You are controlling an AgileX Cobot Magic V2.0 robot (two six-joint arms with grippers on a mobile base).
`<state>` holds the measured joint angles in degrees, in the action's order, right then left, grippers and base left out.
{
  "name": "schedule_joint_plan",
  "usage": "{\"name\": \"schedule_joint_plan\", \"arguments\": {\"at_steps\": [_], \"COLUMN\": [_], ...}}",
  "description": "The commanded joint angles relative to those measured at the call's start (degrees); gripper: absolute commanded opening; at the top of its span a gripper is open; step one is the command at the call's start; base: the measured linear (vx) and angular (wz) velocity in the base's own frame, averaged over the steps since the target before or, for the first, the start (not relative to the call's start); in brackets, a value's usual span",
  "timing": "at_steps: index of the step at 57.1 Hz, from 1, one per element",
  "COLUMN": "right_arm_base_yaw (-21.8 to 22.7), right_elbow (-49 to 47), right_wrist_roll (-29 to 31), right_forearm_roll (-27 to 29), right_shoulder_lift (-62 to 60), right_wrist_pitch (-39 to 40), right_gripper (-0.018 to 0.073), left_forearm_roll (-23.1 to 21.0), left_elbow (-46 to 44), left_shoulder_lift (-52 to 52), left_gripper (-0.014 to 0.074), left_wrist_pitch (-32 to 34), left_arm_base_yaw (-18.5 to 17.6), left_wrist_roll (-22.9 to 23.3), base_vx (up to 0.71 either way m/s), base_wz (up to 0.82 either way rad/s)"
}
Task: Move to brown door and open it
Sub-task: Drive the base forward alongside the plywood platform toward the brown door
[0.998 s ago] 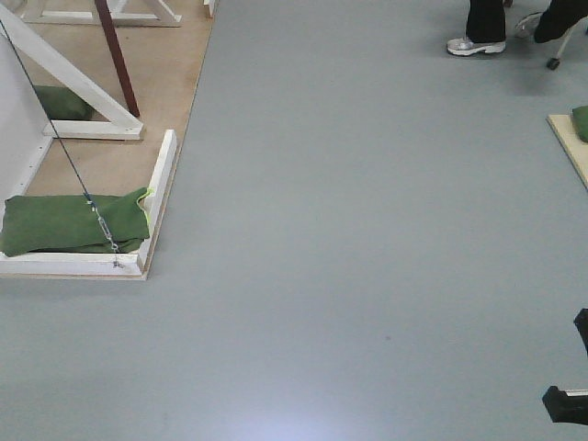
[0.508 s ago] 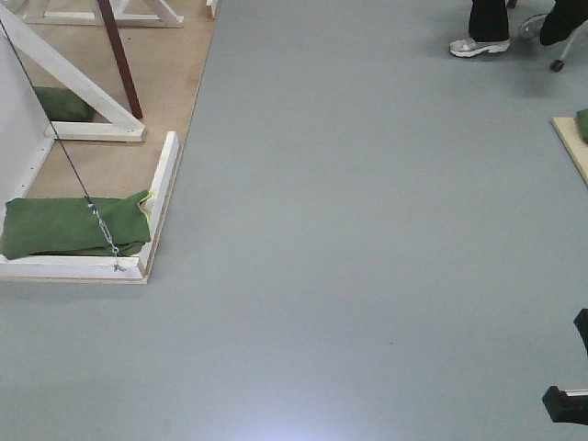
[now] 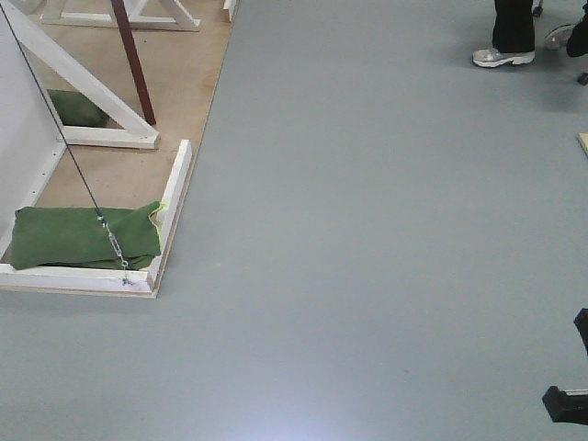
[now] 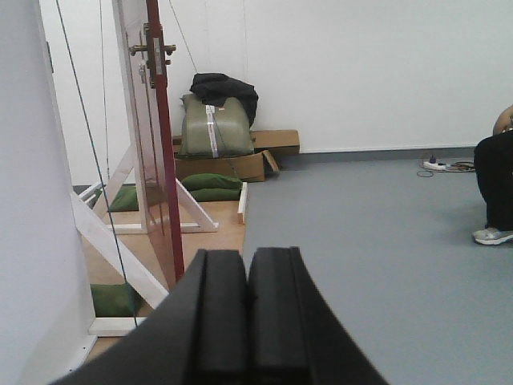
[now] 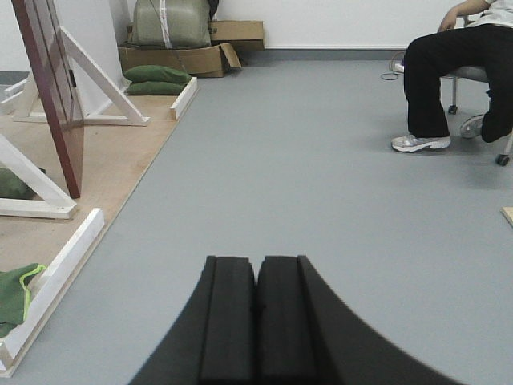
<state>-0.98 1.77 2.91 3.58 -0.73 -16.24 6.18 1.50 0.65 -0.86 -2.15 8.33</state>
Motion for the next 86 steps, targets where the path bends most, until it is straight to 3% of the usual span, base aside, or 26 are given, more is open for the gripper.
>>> {"name": "schedule_joint_plan", "arguments": {"at_steps": [1, 45, 86], "right_arm_base_yaw": [0.08, 0.08, 0.08], "right_elbow": [0.28, 0.28, 0.28], "right_wrist_roll": [0.37, 0.37, 0.37], "right_forearm_roll": [0.00, 0.00, 0.00], "right_shoulder_lift": [-0.36, -0.36, -0.36], "right_wrist_pitch": [4.70, 4.70, 4.70], "right_gripper": [0.0000, 0.0000, 0.0000], "left_forearm_roll": [0.05, 0.05, 0.05], "left_elbow": [-0.92, -0.92, -0.92], "left_shoulder_lift": [-0.32, -0.32, -0.32], "left_gripper": [-0.0006, -0.0006, -0.0006], "left_wrist_pitch": [4.22, 4.22, 4.22], "left_arm_base_yaw": [-0.02, -0.02, -0.02], "left_wrist_roll": [0.38, 0.38, 0.38], "base_vx": [0.14, 0.17, 0.35], "base_wz": [0.06, -0.06, -0.02]}}
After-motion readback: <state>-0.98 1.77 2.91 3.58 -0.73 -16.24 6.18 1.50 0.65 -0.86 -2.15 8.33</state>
